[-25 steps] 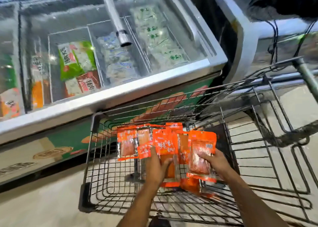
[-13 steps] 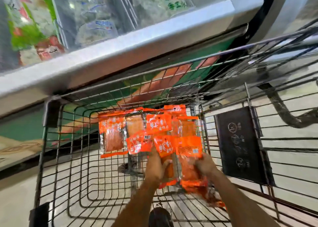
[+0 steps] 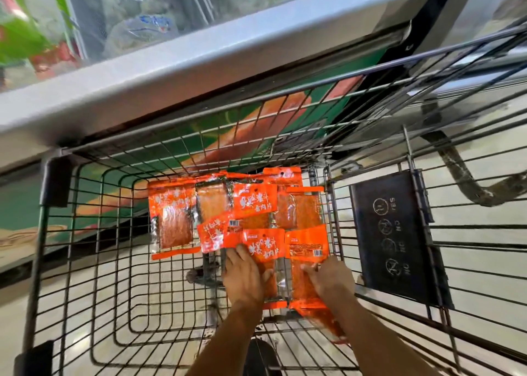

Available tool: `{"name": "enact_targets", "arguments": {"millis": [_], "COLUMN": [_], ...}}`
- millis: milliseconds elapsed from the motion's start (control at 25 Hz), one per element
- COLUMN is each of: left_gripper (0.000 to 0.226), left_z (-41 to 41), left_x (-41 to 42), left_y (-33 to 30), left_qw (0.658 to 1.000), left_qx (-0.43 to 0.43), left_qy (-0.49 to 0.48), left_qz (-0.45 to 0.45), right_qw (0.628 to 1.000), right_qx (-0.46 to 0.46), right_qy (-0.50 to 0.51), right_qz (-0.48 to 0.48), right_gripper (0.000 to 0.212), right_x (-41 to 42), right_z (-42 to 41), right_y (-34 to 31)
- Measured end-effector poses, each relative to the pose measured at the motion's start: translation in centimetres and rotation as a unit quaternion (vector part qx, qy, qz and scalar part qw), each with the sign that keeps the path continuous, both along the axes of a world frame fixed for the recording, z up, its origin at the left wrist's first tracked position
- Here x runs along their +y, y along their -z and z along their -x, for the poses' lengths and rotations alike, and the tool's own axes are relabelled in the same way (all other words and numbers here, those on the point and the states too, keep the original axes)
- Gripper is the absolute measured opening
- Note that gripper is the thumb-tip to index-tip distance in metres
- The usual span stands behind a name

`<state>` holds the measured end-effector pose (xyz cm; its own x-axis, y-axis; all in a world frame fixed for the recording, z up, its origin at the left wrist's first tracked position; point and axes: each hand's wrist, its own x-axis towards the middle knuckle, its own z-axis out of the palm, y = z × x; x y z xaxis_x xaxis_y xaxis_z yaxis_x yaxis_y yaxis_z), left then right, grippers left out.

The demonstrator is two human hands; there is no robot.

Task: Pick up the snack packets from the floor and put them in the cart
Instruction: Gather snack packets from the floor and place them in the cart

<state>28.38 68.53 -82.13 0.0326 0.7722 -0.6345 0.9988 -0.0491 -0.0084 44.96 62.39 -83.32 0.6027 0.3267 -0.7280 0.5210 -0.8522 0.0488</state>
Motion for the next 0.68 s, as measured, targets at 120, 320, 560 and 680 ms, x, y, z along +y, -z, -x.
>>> {"name": "enact_targets", "arguments": {"millis": [120,320,560,680], "left_gripper": [0.088,0.078,0.066,0.066], "left_z": [-0.1,0.2,2.0,6.0], "left_x": [0.0,4.2,8.7,8.9], "left_y": [-0.3,-6.5,-23.7,-32.6], "left_qw": [0.999,0.997,0.962,0.946], "left_qx": [0.014,-0.028,-0.156,-0.164], "left_qy": [0.046,0.048,0.087,0.059], "left_qz": [-0.021,-0.046,-0.208,-0.274], "right_qw": [0.994,0.977,0.948,0.918], "right_qx": [-0.033,-0.041,-0.063,-0.078], "right_qy": [-0.100,-0.190,-0.158,-0.167], "right_qz": [0.007,-0.084,-0.269,-0.352], "right_gripper": [0.052,0.059,0.050,0.054], "right_x": [1.2,4.4,8.0,8.1], "right_z": [0.4,-0.1,2.8,6.4], "right_y": [-1.0,-6.8,-24.1,-33.1]}}
